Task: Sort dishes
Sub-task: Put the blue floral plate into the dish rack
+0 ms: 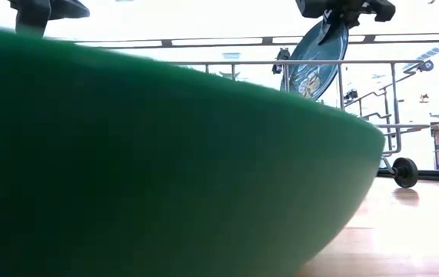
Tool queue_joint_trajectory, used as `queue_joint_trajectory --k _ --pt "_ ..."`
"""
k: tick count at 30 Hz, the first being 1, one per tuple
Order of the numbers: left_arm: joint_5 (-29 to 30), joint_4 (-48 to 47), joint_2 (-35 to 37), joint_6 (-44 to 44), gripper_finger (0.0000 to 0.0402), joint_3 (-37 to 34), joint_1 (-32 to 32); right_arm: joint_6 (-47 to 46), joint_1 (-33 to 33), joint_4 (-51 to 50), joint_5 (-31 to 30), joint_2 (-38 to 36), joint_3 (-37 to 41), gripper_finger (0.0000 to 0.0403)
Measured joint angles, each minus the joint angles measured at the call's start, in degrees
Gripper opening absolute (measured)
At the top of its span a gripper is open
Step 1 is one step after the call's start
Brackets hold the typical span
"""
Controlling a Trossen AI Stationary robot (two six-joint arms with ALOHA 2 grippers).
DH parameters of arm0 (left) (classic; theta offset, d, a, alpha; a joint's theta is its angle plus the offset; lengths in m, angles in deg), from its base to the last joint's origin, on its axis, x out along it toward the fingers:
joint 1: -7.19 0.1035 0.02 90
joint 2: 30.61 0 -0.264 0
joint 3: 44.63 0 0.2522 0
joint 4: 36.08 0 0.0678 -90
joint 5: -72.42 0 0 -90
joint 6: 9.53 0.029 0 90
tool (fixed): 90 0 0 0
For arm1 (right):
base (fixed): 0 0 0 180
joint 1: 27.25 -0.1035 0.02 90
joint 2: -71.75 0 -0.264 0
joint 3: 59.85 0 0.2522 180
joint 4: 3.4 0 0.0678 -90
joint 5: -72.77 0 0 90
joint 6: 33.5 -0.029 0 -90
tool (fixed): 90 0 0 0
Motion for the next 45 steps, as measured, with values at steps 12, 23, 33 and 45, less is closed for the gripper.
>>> queue_joint_trajectory --k 12,23,33,45 --pt "0.0 0.1 0.0 0.0 0.0000 0.0 0.0 -0.1 0.0 0.0 -0.2 0.0 0.0 0.0010" --pt "0.0 0.1 0.0 0.0 0.0000 0.0 0.0 12.0 0.5 20.2 -0.4 5.9 0.0 0.0010" --pt "0.0 0.2 0.0 0.0 0.0000 0.0 0.0 16.5 0.6 25.5 -2.2 13.4 -5.6 0.0010" --pt "0.0 0.4 0.0 0.0 0.0000 0.0 0.0 17.3 0.6 26.1 -2.1 22.6 -12.8 0.0010"
